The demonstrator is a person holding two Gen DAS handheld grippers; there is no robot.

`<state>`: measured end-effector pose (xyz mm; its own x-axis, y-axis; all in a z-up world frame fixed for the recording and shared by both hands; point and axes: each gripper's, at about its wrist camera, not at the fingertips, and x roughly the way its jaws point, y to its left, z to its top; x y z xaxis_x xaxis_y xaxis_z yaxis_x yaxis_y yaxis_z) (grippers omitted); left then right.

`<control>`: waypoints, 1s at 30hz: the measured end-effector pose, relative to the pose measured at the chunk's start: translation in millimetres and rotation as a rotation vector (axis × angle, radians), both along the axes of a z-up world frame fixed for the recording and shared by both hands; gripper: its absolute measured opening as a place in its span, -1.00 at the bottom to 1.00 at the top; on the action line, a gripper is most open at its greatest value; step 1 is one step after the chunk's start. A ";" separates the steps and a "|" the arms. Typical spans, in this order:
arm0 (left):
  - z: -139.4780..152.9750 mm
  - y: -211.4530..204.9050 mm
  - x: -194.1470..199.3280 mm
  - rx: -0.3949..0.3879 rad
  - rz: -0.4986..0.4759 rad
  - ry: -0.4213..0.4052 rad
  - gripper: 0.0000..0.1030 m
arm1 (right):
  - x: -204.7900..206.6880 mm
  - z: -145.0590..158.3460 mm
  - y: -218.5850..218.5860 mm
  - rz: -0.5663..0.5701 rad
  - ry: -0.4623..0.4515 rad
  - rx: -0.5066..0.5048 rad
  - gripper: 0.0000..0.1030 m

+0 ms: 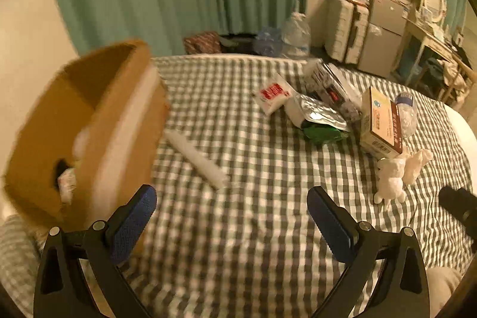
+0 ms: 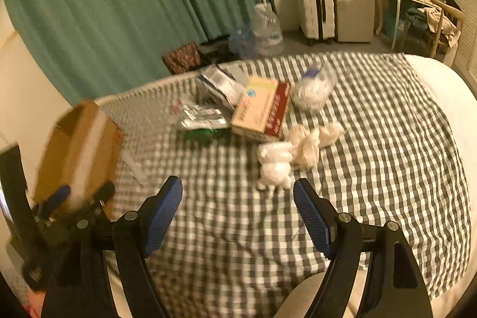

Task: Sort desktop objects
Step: 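Move both grippers back toward the items on the bedspread, then grasp the white tube with the left gripper while the right gripper grasps the white figurine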

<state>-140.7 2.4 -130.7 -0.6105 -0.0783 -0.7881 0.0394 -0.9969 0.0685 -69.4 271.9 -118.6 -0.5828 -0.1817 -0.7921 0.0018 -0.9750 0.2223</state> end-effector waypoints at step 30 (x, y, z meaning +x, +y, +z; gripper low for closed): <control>-112.0 -55.1 -93.3 0.133 0.104 -0.169 0.89 | -97.6 -104.9 -1.7 -0.012 -0.161 0.111 0.14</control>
